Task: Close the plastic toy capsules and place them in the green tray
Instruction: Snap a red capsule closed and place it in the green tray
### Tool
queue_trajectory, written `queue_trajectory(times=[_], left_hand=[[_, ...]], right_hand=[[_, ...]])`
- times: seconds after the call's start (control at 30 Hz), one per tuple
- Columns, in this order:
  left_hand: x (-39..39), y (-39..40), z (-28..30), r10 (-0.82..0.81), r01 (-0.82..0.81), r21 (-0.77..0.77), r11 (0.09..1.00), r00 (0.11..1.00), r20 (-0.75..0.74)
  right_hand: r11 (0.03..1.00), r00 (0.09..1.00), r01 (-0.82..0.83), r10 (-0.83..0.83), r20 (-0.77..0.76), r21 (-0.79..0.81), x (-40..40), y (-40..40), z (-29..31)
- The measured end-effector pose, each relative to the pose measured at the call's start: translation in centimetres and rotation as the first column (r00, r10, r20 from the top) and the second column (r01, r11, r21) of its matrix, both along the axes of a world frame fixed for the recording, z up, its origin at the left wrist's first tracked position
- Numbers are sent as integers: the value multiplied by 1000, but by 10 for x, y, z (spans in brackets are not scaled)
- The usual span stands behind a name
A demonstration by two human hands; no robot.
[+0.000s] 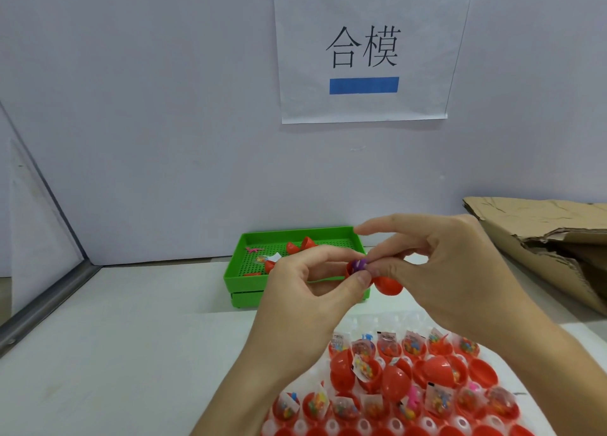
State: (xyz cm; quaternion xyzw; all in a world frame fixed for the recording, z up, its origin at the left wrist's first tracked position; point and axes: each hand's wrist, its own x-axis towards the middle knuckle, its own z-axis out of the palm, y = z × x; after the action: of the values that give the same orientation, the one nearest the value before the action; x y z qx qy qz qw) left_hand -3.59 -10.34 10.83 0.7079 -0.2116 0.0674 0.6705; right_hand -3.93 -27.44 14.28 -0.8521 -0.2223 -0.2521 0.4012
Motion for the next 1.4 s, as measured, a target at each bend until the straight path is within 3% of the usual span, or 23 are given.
queue_trajectory(times=[0.2, 0.57, 0.63, 0.7, 0.77, 0.9, 1.03, 1.23, 1.4], left_hand=[[1, 0, -2, 2, -3, -38, 999, 1000, -28], [1, 1, -1, 3, -5, -67, 998, 1000, -19], [1, 1, 0, -6, 4, -95, 995, 1000, -20], [0, 1, 0, -19, 16, -125, 992, 1000, -22], [0, 1, 1, -26, 23, -133, 991, 999, -18], [0, 0, 0, 9, -8, -88, 996, 1000, 5], [-2, -3, -1, 58, -59, 3, 998, 997, 54], [-5, -6, 0, 104, -112, 78, 991, 990, 99], [-7, -6, 3, 165, -202, 171, 964, 965, 206]], right_hand=[[999, 999, -32, 31, -23, -16, 2, -5, -1], [988, 995, -78, 86, -52, 137, 8, -19, -1], [991, 976, -97, 113, -188, 90, 10, -30, 1], [974, 871, -203, 229, -435, 105, 12, -40, -1], [944, 763, -278, 328, -557, 176, 14, -44, -4], [930, 822, -258, 354, -446, 263, 18, -47, -5], [944, 883, -235, 307, -355, 231, 15, -46, -2], [921, 870, -249, 349, -350, 300, 13, -37, -2], [937, 877, -241, 321, -357, 251, 12, -32, -2]])
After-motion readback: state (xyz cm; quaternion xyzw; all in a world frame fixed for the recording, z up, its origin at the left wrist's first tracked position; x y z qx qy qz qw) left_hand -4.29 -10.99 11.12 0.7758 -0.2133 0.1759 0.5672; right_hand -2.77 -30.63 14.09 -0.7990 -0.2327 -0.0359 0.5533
